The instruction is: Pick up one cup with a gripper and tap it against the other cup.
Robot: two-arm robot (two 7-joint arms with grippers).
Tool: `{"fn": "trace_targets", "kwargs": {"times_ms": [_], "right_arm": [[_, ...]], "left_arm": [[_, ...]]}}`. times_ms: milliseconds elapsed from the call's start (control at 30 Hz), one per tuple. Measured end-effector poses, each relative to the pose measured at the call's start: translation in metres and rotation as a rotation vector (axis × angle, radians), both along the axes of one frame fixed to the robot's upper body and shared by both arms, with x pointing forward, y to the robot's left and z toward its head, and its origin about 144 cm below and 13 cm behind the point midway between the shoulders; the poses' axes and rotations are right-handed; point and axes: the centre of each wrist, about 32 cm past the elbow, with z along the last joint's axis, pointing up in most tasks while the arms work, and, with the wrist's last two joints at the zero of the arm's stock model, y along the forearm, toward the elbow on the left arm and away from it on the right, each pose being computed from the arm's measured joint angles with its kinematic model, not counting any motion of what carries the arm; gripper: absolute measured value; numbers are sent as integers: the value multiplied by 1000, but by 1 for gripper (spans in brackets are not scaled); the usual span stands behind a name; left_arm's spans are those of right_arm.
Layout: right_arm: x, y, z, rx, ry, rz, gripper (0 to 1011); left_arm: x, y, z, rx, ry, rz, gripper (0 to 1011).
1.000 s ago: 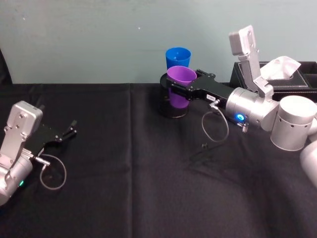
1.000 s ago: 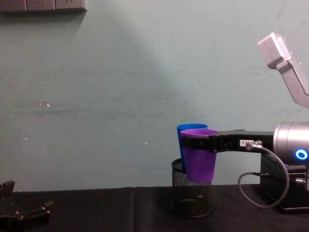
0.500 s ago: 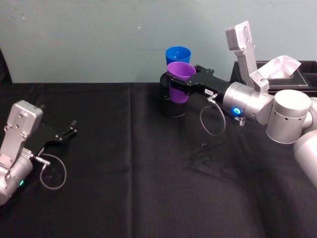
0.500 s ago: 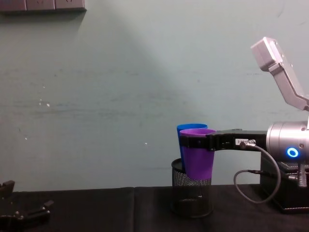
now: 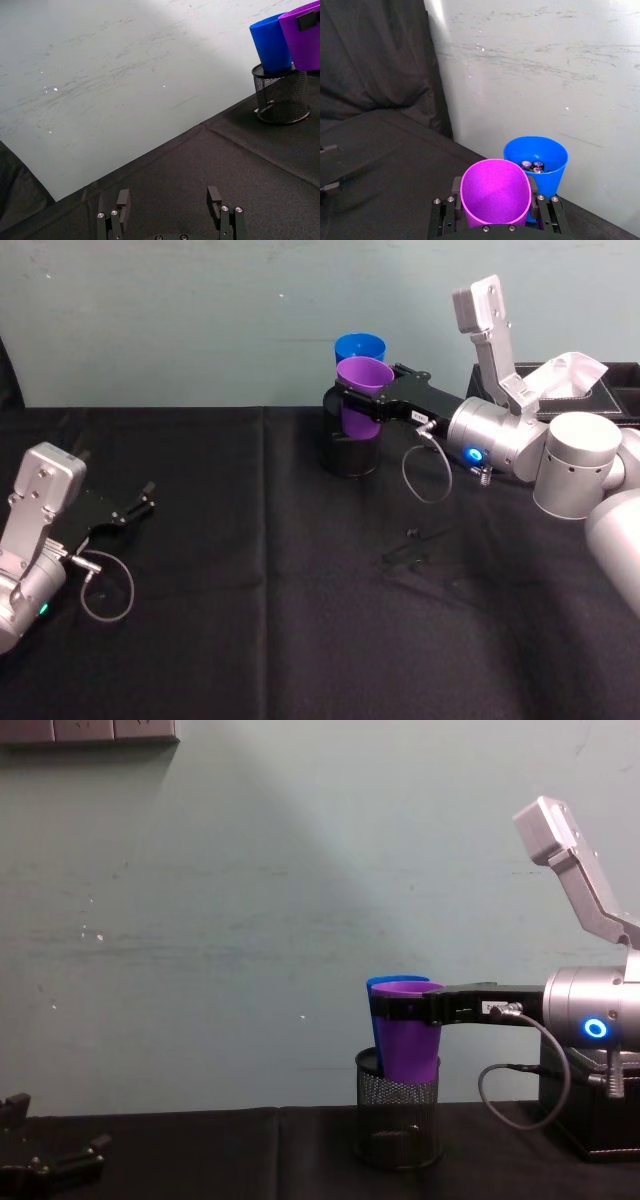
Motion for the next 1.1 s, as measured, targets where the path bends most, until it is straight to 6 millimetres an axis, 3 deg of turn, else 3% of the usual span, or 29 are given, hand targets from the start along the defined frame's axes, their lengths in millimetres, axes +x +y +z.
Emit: {"fn": "trace_targets", "kwargs": {"times_ms": [500, 1100], "right_arm": [[13, 0, 3, 7, -4, -12, 731], [14, 1, 3, 21, -3, -12, 732]], "left_arm": [[0, 0, 0, 0, 0, 0, 1000], [0, 0, 0, 0, 0, 0, 1000]]}}
